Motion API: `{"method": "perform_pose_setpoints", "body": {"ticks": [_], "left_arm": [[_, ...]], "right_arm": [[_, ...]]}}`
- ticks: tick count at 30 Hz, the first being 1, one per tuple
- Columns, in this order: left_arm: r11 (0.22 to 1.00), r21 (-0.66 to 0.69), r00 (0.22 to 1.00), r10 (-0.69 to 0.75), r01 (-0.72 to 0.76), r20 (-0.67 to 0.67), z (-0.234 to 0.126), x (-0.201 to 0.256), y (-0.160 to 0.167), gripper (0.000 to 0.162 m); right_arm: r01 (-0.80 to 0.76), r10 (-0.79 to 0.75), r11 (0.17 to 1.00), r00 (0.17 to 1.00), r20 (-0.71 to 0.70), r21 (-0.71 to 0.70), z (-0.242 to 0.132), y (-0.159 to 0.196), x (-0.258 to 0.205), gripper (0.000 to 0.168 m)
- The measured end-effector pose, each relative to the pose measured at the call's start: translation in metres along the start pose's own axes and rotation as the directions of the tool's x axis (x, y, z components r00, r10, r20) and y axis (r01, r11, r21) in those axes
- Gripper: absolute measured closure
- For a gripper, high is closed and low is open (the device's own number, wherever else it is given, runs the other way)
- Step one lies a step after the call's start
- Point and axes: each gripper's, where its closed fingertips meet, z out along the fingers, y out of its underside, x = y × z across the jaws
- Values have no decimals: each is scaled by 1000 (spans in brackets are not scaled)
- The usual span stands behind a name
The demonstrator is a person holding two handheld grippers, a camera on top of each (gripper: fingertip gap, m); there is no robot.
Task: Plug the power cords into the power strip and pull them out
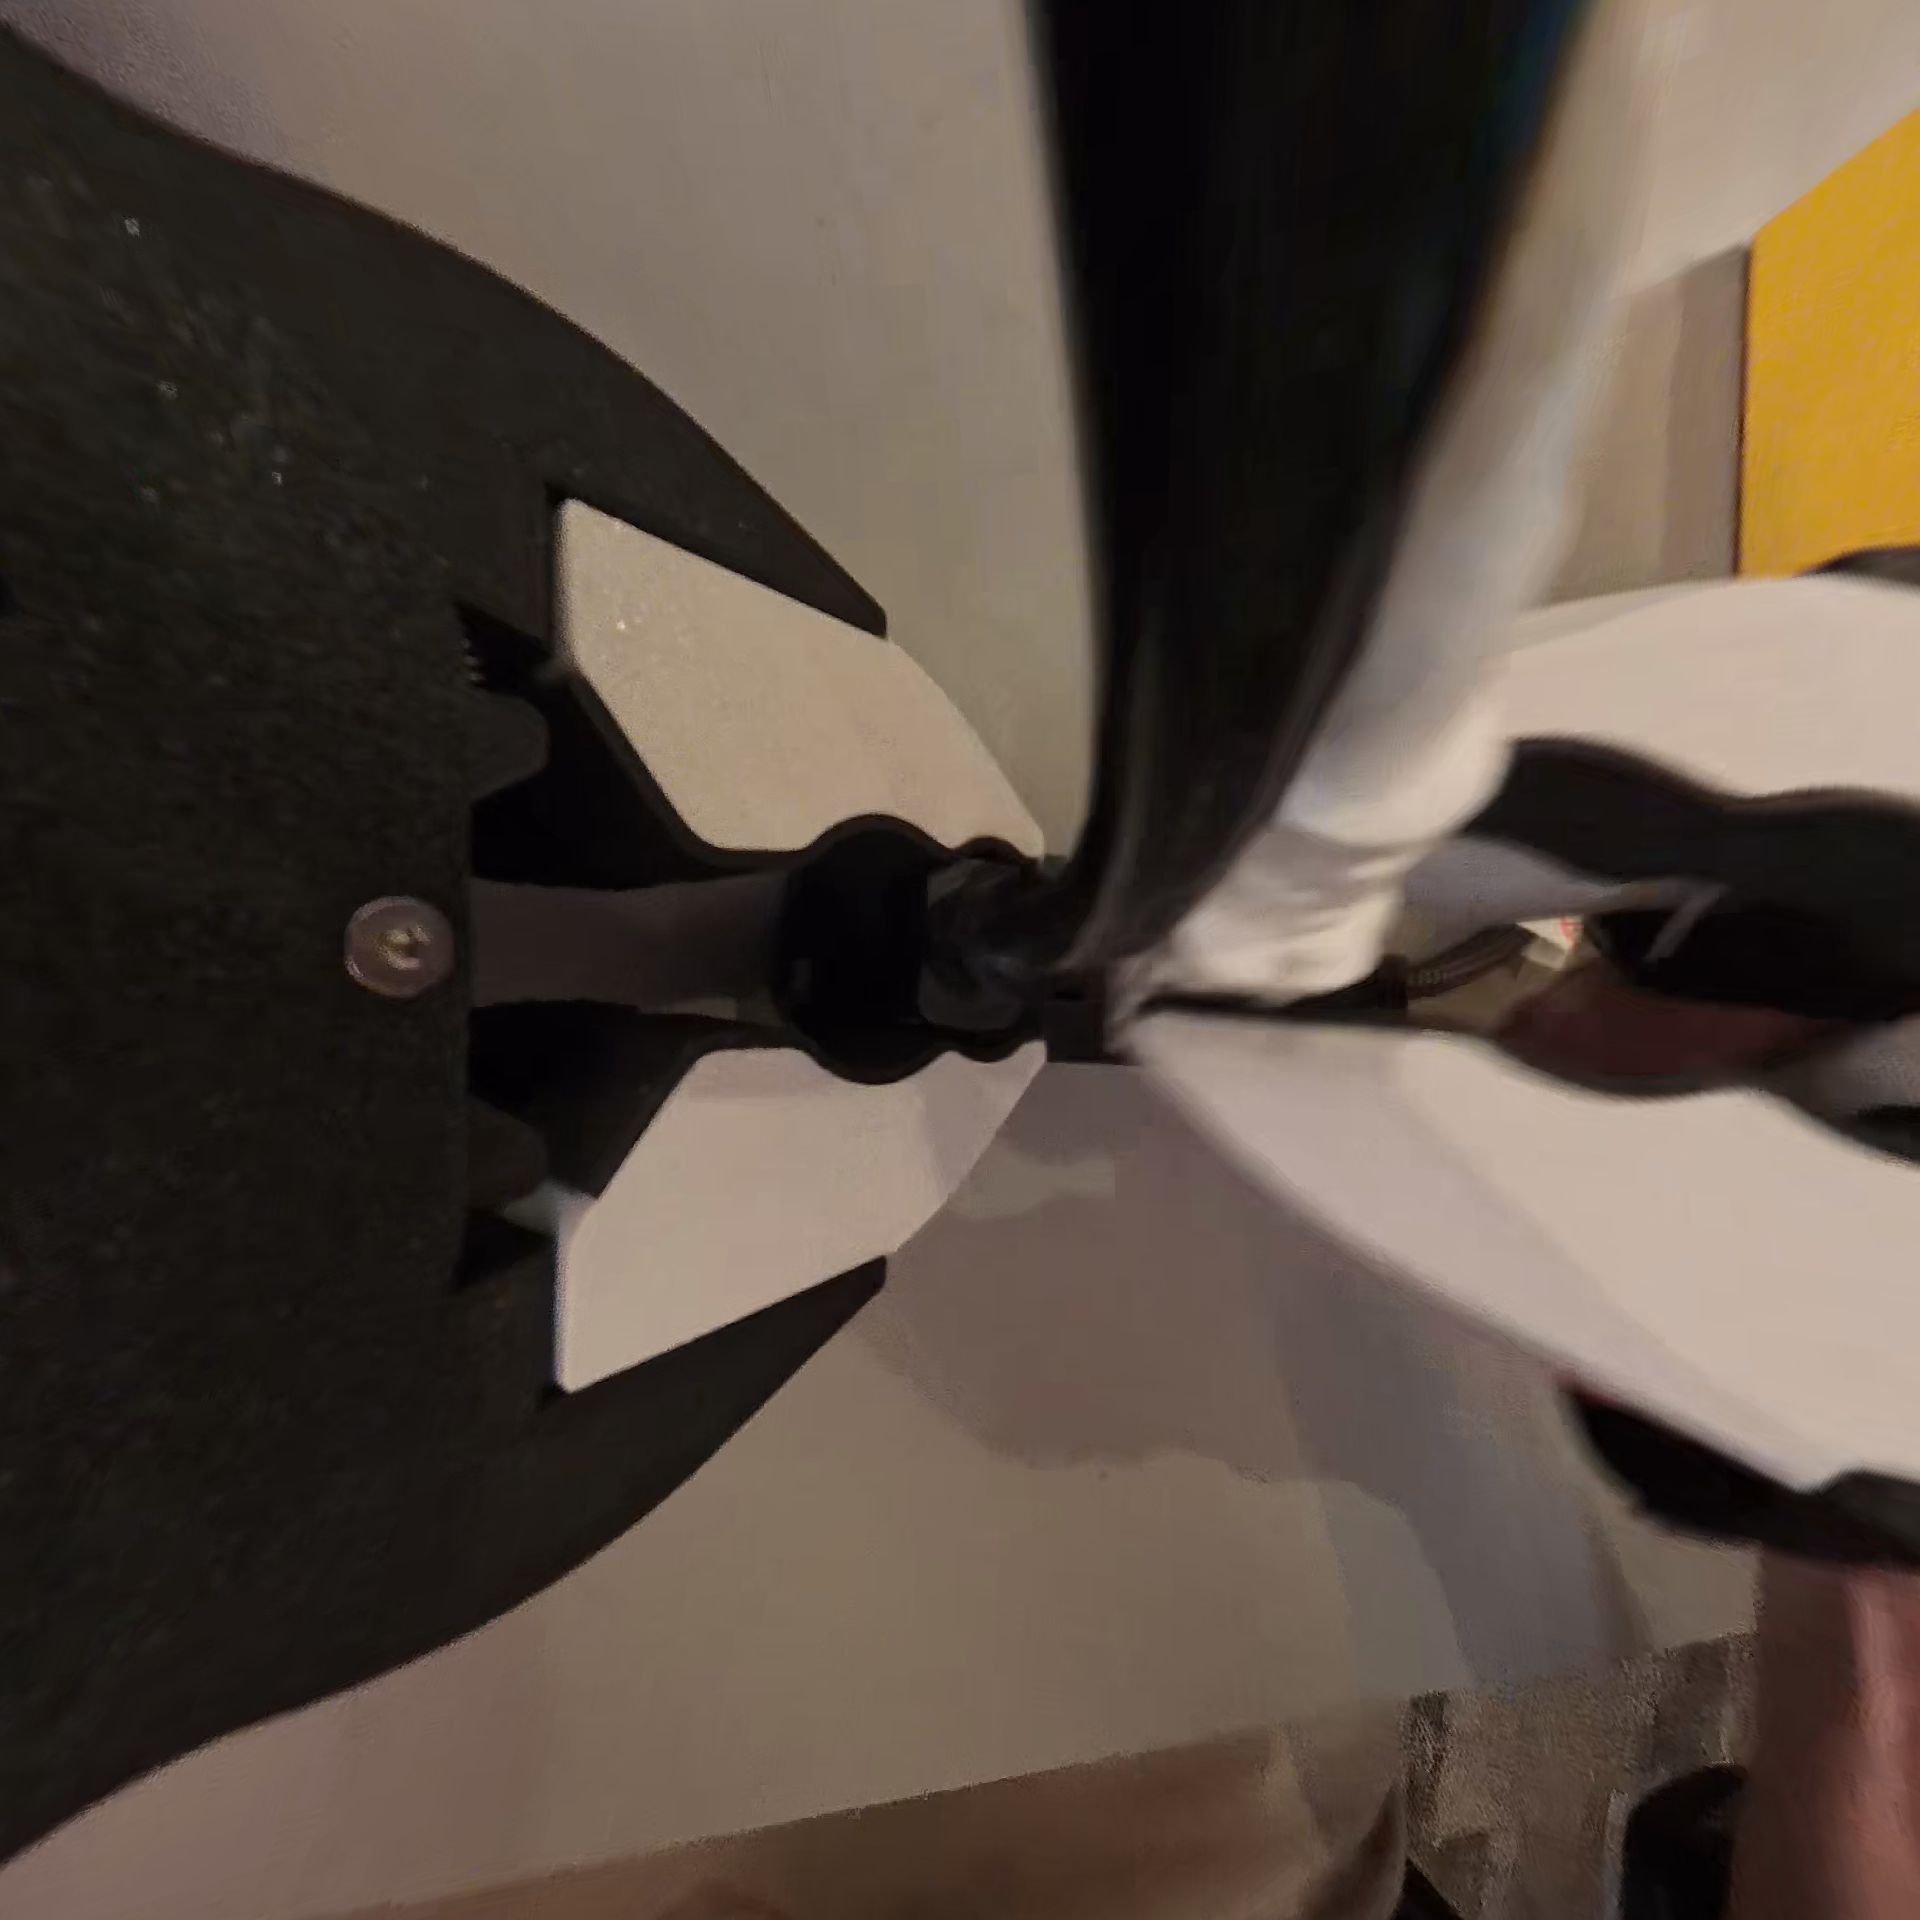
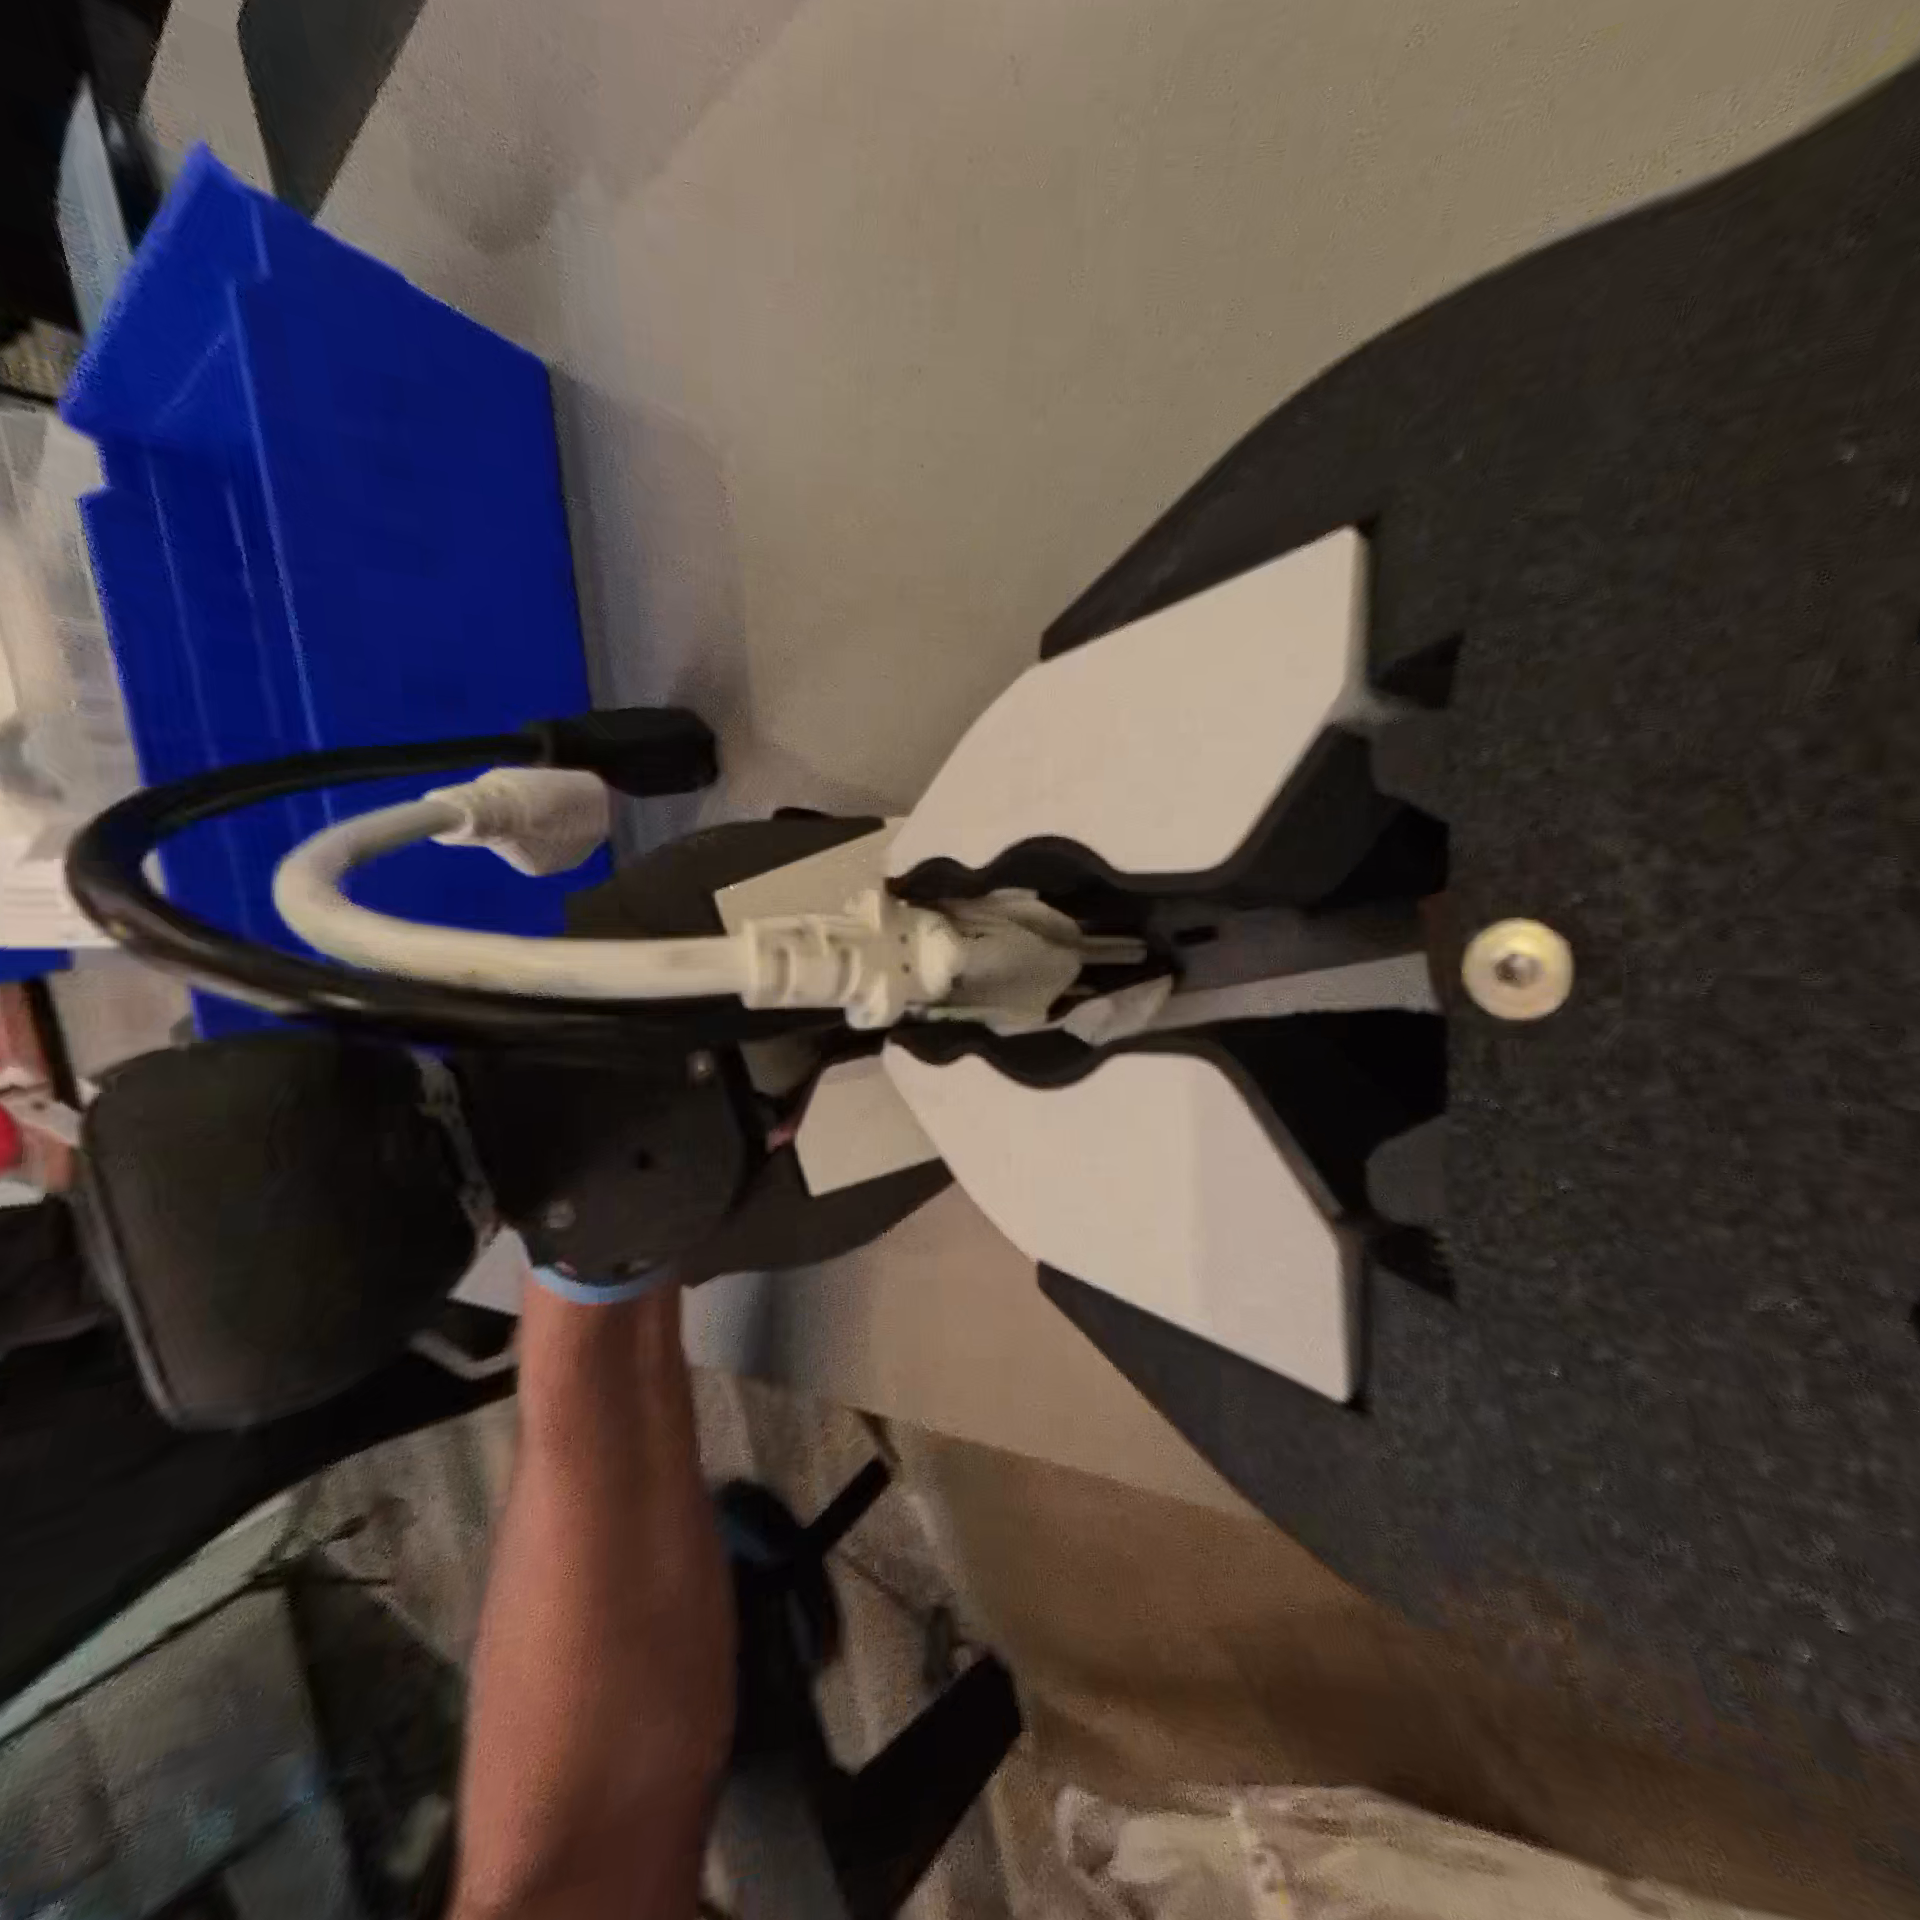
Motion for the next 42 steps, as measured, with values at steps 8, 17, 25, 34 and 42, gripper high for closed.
{"method": "perform_pose_setpoints", "body": {"ticks": [8,17,25,34,42], "left_arm": [[1000,7,1000,-6,6,13,-8,2,6,135],[998,-52,993,31,-26,112,-9,0,4,132],[997,-69,981,-6,20,192,-17,8,-3,113],[994,-65,961,-67,87,267,-37,11,2,111],[973,-21,936,-214,229,280,-50,23,17,104]], "right_arm": [[-61,62,998,990,-126,7,-38,10,28,146],[31,2,996,926,-379,80,-100,-61,28,146],[271,-124,958,675,-727,89,-283,-161,50,157],[-305,101,942,650,-753,-137,-309,21,188,168],[-478,217,848,708,-672,-230,-225,106,183,149]]}}
